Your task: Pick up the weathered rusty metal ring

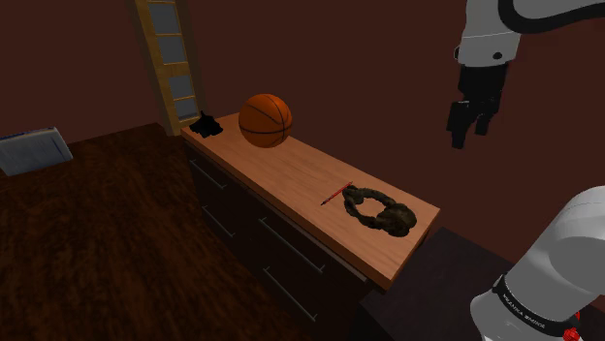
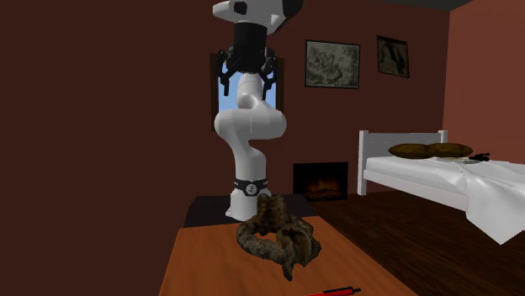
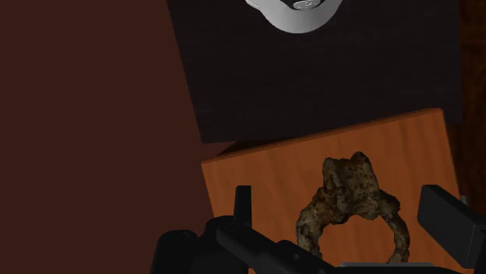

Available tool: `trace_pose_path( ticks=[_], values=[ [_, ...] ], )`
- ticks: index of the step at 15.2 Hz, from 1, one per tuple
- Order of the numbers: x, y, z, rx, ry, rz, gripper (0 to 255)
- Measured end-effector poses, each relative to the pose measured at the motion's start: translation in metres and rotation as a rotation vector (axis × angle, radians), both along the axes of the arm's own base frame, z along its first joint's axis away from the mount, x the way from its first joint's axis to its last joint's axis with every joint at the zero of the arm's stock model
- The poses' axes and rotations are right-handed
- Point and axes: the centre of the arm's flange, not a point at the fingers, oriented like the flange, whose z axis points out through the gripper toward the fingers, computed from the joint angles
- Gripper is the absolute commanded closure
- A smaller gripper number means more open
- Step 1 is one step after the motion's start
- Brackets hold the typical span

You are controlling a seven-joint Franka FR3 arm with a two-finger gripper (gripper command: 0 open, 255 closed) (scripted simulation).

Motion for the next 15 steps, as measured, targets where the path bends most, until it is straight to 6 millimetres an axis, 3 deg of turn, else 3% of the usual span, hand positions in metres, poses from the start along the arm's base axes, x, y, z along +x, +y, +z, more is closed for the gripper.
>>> trace_pose_path(
  ticks=[3, 15],
  values=[
    [0.005, -0.001, -0.013, 0.006, -0.011, 0.010, 0],
    [0.065, -0.011, -0.145, 0.059, -0.127, 0.107, 0]
  ],
)
